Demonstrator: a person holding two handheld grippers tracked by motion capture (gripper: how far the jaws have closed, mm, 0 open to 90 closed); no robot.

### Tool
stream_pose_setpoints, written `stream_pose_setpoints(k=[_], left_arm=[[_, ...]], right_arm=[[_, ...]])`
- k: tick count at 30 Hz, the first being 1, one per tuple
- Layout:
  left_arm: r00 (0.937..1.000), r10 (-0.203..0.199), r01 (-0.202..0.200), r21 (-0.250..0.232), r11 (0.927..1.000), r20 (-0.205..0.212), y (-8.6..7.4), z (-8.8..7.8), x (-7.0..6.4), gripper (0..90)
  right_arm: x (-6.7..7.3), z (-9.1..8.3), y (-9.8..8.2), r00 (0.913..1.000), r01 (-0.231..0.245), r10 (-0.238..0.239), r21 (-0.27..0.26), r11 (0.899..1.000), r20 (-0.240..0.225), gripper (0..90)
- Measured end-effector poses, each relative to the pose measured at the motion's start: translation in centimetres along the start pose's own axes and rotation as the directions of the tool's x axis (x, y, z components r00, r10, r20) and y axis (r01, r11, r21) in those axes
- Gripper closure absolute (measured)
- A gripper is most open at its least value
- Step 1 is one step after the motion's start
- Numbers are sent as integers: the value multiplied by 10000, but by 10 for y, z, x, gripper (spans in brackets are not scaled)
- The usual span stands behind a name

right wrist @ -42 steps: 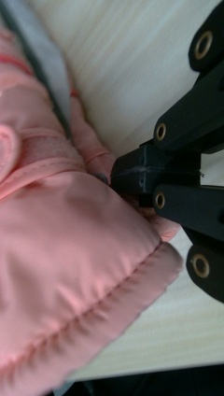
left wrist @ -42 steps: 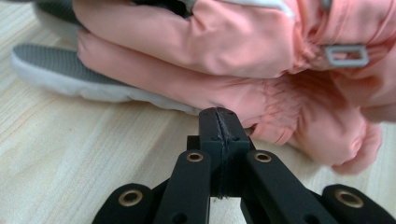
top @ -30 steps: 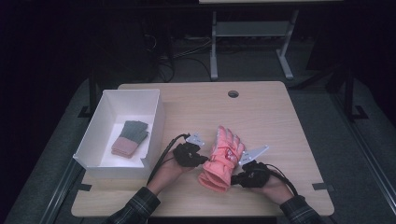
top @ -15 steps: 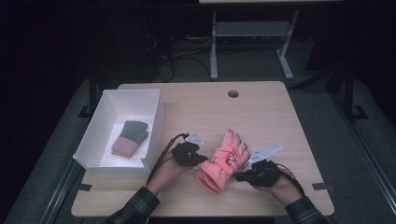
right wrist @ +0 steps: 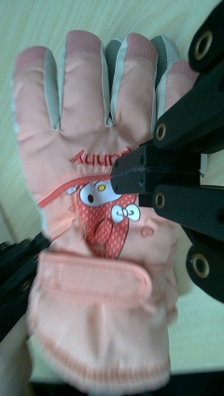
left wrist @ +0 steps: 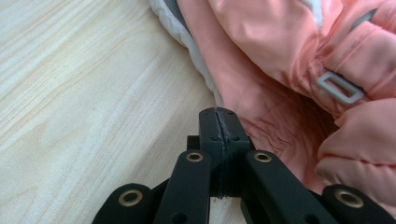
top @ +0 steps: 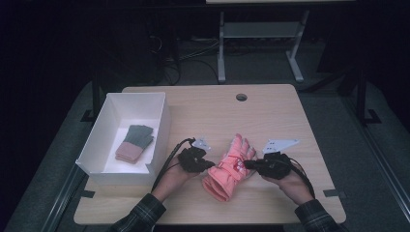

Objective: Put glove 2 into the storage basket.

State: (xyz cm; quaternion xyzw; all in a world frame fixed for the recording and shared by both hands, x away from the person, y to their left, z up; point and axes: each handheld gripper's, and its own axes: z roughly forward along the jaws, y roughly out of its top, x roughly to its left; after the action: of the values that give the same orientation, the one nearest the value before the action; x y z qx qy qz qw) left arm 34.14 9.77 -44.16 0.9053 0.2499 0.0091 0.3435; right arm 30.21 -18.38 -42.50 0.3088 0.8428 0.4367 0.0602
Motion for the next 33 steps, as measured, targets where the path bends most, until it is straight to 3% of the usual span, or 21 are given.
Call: stream_pose_setpoints(k=[4, 10, 11, 15, 17, 22, 25, 29, 33], left_arm=[[9999, 112, -112, 128, 9999, -2, 0, -1, 2, 897], [9999, -90, 91, 47, 9999, -100, 2, -1, 1, 896], [9999, 59, -56, 164, 9998, -135, 3, -3, 2, 896], [9980, -200, 198, -48, 9998, -598, 8, -14, 5, 868], [9978, -296, 286, -163, 9995, -596, 13, -20, 5, 838], [9989, -452, 441, -724, 9964, -137, 29, -34, -2, 687], [9998, -139, 146, -774, 9969, 107, 43, -37, -11, 516], [9984, -276, 331, -1138, 9929, 502, 58, -34, -20, 350], [9981, -493, 525, -921, 9944, 366, 63, -20, -18, 241]], right_arm=[[0, 12, 0, 10000, -17, 13, 395, 9992, 96, 900], [1, 25, -4, 9994, 22, -53, 929, 9957, 336, 900], [0, 26, -4, 9994, 53, -84, 942, 9955, 330, 900], [1, 29, -4, 9993, 16, -58, 1110, 9938, 376, 900], [1, 31, -5, 9992, -13, -33, 1159, 9933, 395, 900], [1, 32, -4, 9993, -46, 2, 1186, 9929, 373, 900], [1, 32, -4, 9993, 23, -69, 1228, 9924, 377, 900], [1, 32, -4, 9991, 49, -99, 1221, 9925, 409, 900], [1, 32, -4, 9990, 99, -151, 1223, 9924, 414, 900]])
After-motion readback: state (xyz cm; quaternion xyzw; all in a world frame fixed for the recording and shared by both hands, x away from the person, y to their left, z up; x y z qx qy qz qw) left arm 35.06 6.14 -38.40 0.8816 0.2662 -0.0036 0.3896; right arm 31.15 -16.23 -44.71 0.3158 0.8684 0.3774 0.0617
